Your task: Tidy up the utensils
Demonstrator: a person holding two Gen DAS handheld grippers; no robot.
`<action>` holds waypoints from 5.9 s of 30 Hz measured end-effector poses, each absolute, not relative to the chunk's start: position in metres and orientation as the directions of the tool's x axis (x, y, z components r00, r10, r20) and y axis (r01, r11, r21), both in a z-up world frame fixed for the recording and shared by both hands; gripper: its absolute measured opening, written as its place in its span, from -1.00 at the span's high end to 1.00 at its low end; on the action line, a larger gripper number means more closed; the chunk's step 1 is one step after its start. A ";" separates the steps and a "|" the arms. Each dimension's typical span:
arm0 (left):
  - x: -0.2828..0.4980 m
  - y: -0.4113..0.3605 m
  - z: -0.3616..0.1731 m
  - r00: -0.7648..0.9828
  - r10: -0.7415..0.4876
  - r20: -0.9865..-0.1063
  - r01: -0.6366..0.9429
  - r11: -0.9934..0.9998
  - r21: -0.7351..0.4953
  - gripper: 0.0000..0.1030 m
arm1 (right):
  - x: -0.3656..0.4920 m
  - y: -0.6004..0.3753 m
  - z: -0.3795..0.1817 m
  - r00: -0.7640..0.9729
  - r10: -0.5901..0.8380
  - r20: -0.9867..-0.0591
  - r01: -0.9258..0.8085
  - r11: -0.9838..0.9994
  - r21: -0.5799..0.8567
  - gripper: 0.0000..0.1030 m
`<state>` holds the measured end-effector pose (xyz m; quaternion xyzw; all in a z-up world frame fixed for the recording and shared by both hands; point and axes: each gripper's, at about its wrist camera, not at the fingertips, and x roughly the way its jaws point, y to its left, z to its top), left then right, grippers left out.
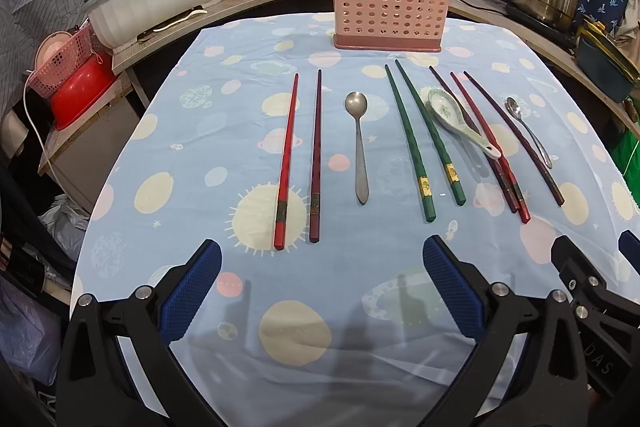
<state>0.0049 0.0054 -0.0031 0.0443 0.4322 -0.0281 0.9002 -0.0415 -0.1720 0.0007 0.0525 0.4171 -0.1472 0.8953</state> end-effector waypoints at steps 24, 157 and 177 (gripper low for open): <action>0.007 0.010 -0.006 0.619 -0.009 -0.785 0.079 0.996 0.051 -0.87 | -0.038 -0.171 -0.004 0.602 -0.210 -0.770 0.304 0.953 -0.022 -0.88; 0.057 0.064 -0.033 0.531 -0.106 -0.841 0.092 0.993 -0.067 0.87 | 0.073 -0.259 -0.019 0.586 -0.185 -0.789 0.336 0.942 0.029 0.14; 0.060 0.061 -0.037 0.521 -0.111 -0.846 0.094 0.993 -0.072 0.87 | 0.078 -0.261 -0.034 0.571 -0.102 -0.815 0.284 0.956 0.080 0.45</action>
